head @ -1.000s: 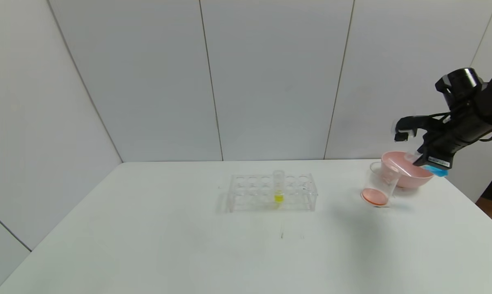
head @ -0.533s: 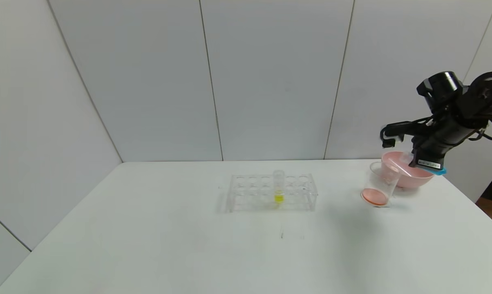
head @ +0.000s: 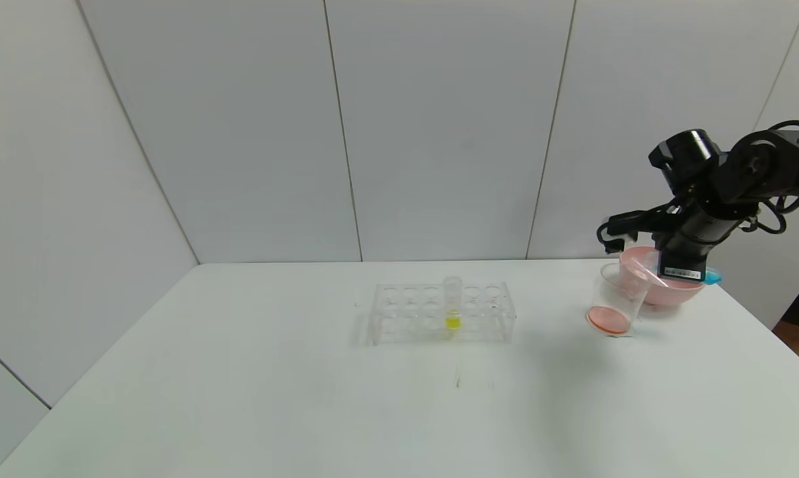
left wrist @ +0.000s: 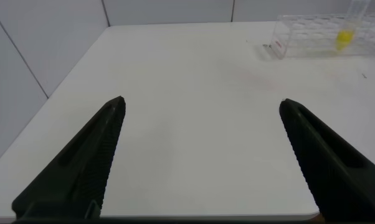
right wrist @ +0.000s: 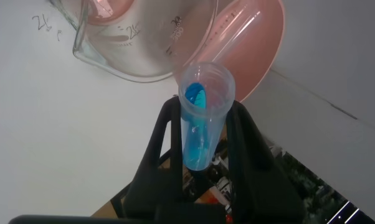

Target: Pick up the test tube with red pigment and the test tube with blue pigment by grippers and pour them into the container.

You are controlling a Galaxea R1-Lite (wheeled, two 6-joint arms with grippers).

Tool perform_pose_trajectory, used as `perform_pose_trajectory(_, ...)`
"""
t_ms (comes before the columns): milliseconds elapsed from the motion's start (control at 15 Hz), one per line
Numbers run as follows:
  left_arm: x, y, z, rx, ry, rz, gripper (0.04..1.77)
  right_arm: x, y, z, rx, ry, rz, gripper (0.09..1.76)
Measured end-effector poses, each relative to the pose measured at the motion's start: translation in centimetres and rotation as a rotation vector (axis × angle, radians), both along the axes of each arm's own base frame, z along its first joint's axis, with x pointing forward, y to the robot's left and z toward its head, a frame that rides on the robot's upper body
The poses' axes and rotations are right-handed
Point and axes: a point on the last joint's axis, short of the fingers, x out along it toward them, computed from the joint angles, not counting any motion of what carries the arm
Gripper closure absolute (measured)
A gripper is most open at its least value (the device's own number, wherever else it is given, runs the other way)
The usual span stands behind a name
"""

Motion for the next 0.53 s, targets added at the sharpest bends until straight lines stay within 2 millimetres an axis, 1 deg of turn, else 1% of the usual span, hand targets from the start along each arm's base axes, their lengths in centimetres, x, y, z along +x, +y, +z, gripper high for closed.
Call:
perform_pose_trajectory(267, 0.0, 0.0, 0.0, 0.0, 0.0, 0.0, 0.05, 0.1, 0.8, -0.2, -0.041, 0.006, 0.013, 1.37)
perform_pose_trajectory(533, 0.0, 0.0, 0.0, 0.0, 0.0, 0.0, 0.05, 0.0, 1.6, -0.2, -0.125, 0.01, 0.01, 1.37)
